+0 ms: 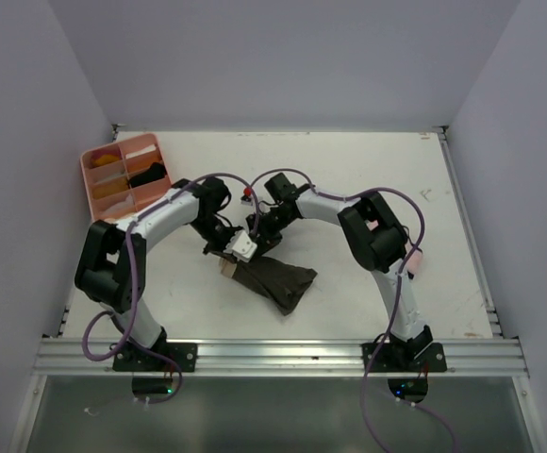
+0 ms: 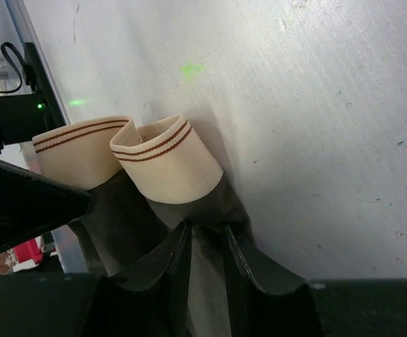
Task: Roll the underwear
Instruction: Fold the underwear
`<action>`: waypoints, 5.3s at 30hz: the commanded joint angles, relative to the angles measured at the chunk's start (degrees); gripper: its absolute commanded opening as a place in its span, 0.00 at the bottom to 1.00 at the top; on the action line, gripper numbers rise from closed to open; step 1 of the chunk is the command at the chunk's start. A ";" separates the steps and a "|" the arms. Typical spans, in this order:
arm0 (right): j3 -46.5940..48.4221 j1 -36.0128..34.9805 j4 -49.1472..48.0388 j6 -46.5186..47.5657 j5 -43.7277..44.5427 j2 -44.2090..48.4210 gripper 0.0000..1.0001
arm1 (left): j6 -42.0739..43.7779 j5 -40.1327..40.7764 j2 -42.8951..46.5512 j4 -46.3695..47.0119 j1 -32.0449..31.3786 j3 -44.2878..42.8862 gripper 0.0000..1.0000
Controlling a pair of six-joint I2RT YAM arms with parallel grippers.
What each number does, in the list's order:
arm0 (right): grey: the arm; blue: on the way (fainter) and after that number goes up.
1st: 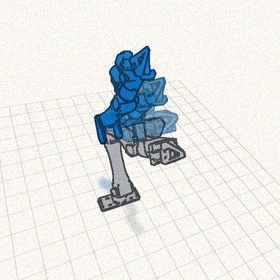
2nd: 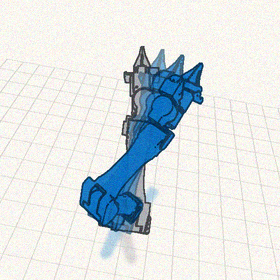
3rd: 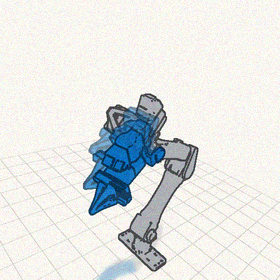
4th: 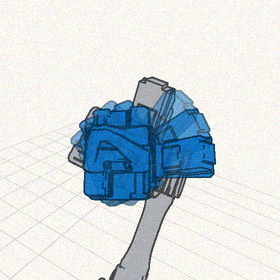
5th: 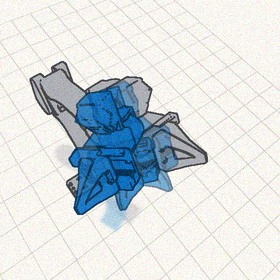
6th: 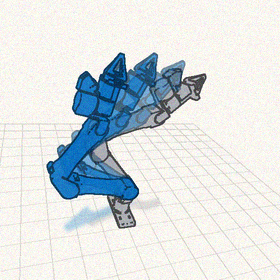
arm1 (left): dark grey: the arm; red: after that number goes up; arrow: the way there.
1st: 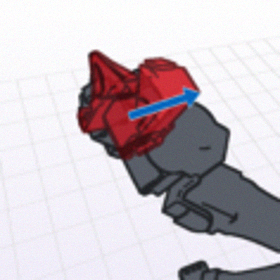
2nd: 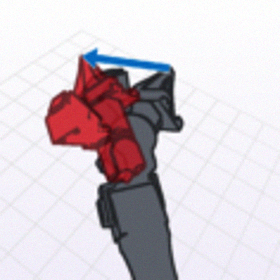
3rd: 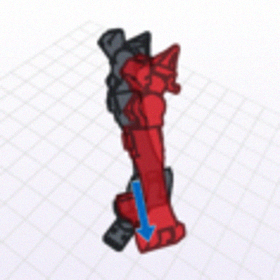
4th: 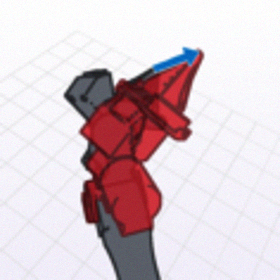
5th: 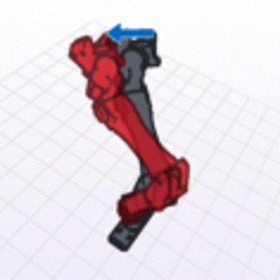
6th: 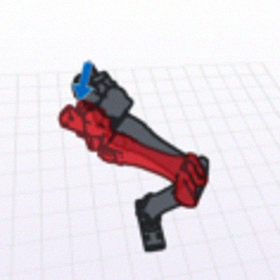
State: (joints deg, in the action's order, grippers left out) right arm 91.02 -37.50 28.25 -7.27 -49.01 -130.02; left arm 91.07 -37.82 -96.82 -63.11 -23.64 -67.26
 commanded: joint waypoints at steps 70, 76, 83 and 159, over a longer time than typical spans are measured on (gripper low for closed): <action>-22.81 9.19 11.03 4.53 -0.92 25.42 0.52 | -14.95 9.43 -19.99 18.90 -0.27 -3.66 0.00; -24.93 9.19 11.65 10.08 1.99 27.18 0.59 | -14.69 9.78 -19.64 19.43 -0.36 -2.87 0.00; -22.56 7.79 11.74 9.73 0.68 24.11 0.56 | -14.69 9.88 -19.64 19.61 -0.36 -2.70 0.00; -8.93 8.23 26.24 20.01 15.87 21.37 0.48 | -26.46 3.81 -15.34 11.53 2.01 -21.58 0.67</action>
State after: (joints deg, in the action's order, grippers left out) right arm 80.60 -29.50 52.51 13.93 -35.68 -113.47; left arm 68.75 -33.54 -113.40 -49.10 -23.22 -83.35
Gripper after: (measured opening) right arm 0.439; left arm 0.617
